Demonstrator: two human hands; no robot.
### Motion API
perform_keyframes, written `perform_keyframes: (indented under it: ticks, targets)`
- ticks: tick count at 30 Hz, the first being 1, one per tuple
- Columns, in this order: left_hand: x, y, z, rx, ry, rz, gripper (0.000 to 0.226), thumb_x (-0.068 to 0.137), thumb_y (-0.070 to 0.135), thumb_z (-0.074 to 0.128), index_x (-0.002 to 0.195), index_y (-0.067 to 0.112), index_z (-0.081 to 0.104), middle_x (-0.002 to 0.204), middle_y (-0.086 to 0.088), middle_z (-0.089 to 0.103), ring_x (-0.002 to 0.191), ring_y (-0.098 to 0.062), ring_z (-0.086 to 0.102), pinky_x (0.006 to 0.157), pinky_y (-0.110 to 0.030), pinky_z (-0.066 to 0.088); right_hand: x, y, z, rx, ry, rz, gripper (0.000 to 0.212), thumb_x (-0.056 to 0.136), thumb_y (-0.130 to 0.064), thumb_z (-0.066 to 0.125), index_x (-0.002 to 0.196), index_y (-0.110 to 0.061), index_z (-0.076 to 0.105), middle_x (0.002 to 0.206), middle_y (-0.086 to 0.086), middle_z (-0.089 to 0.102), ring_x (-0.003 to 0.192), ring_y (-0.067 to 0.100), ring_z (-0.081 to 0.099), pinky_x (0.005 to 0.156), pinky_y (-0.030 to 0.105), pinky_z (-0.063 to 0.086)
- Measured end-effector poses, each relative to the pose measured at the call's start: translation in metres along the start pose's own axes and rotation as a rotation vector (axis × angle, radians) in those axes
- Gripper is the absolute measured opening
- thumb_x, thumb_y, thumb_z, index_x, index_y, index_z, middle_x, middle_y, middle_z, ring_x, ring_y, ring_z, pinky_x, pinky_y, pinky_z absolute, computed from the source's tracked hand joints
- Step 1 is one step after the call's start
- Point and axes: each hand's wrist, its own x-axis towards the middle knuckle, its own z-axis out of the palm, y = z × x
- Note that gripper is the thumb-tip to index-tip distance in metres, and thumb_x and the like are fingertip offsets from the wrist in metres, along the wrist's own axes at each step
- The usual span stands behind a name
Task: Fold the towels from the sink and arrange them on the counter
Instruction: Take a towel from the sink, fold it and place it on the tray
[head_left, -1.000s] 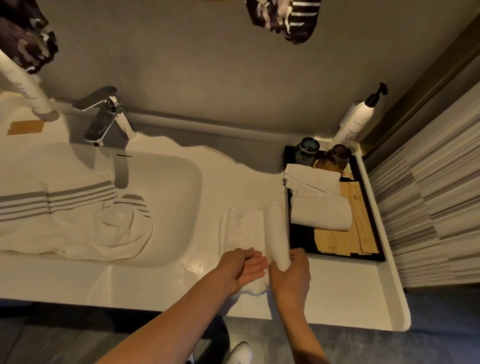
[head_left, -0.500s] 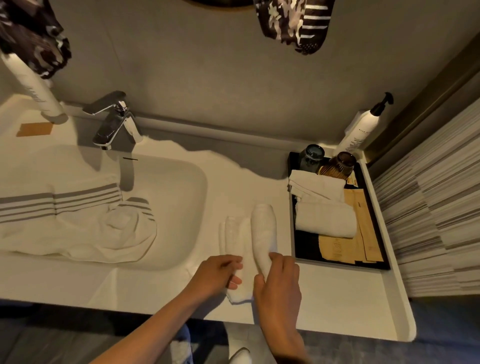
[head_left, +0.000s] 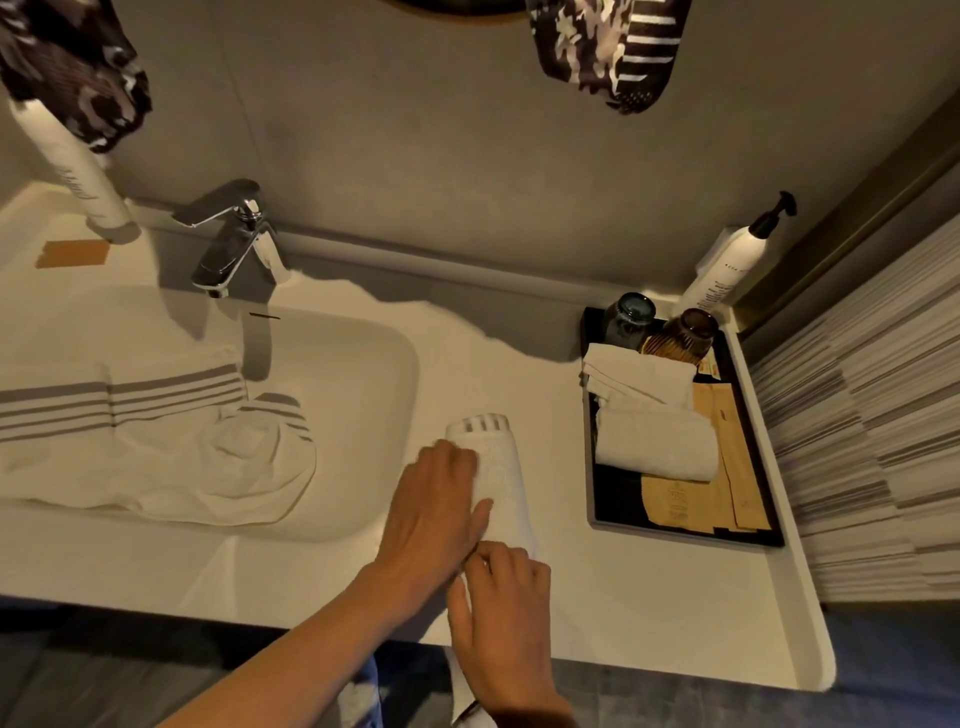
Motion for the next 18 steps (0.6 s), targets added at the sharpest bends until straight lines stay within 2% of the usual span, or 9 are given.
perform_keyframes:
  ticks: [1,3,4,6,9,11,13,15,18]
  targets:
    - [0.003,0.005,-0.004,-0.009,-0.038,0.152,0.029,0.089,0.033,0.063,0.115,0.019,0.057,0.109,-0.001,0.057,0.092,-0.020,0.057,0.071,-0.027,0.043,0.005,0.003,-0.005,0.010,-0.002,-0.016,0.017,0.085,-0.028,0.053,0.080,-0.023,0.069,0.086,-0.006,0.060,0.080,0.019,0.055,0.074,0.035,0.038]
    - [0.014,0.005,-0.006,-0.192,-0.144,0.182,0.029,0.096,0.033,0.056,0.125,0.029,0.058,0.127,0.010,0.057,0.116,-0.013,0.054,0.091,-0.024,0.043,0.013,0.008,-0.011,0.016,0.038,0.005,0.014,0.086,-0.027,0.054,0.082,-0.023,0.067,0.087,-0.005,0.058,0.084,0.019,0.054,0.077,0.035,0.040]
    - [0.021,-0.002,-0.003,-0.210,-0.207,0.175,0.034,0.099,0.034,0.052,0.132,0.033,0.054,0.139,0.013,0.052,0.129,-0.010,0.046,0.104,-0.025,0.037,0.015,0.011,-0.011,0.027,0.075,0.041,0.014,0.088,-0.028,0.055,0.093,-0.022,0.066,0.095,-0.004,0.058,0.091,0.019,0.053,0.082,0.036,0.042]
    - [0.031,-0.019,0.009,-0.070,-0.274,0.320,0.044,0.102,0.033,0.047,0.145,0.030,0.043,0.157,0.006,0.034,0.146,-0.013,0.027,0.119,-0.036,0.024,0.014,0.014,-0.005,0.082,0.098,0.134,0.035,0.091,-0.031,0.051,0.123,-0.017,0.053,0.124,0.005,0.055,0.114,0.024,0.051,0.098,0.038,0.039]
    - [0.024,-0.034,0.016,0.035,-0.354,0.340,0.050,0.107,0.040,0.027,0.156,0.031,0.018,0.164,0.009,0.008,0.151,-0.007,0.002,0.124,-0.036,0.004,0.008,0.015,0.011,0.014,-0.046,0.136,0.063,0.094,-0.040,0.039,0.149,-0.009,0.033,0.156,0.013,0.033,0.145,0.029,0.030,0.113,0.046,0.024]
    - [0.013,-0.032,0.020,0.076,-0.307,0.292,0.054,0.107,0.044,0.016,0.157,0.031,-0.001,0.164,0.012,-0.008,0.149,-0.003,-0.013,0.122,-0.035,-0.005,0.005,0.016,0.019,-0.079,-0.176,0.113,0.069,0.097,-0.051,0.021,0.150,-0.008,0.032,0.159,0.014,0.026,0.147,0.032,0.024,0.114,0.054,0.020]
    - [0.006,-0.033,0.024,0.120,-0.305,0.244,0.056,0.106,0.044,0.012,0.156,0.029,-0.009,0.163,0.011,-0.013,0.148,-0.004,-0.018,0.121,-0.038,-0.004,0.005,0.018,0.028,-0.115,-0.229,0.106,0.076,0.097,-0.057,0.008,0.150,-0.007,0.031,0.159,0.016,0.022,0.147,0.036,0.021,0.115,0.059,0.018]
    - [0.007,-0.035,0.027,0.108,-0.330,0.218,0.056,0.106,0.043,0.010,0.156,0.028,-0.010,0.164,0.009,-0.012,0.148,-0.005,-0.017,0.121,-0.041,-0.002,0.003,0.020,0.038,-0.143,-0.219,0.084,0.076,0.097,-0.056,0.005,0.149,-0.005,0.026,0.160,0.019,0.014,0.149,0.037,0.013,0.116,0.062,0.014]
    - [0.013,-0.038,0.029,0.103,-0.355,0.240,0.056,0.106,0.041,0.012,0.156,0.028,-0.009,0.163,0.010,-0.014,0.148,-0.005,-0.018,0.122,-0.042,-0.003,0.006,0.018,0.040,-0.158,-0.245,0.074,0.077,0.097,-0.057,0.019,0.151,-0.002,0.020,0.162,0.022,0.006,0.150,0.037,0.008,0.115,0.064,0.015]
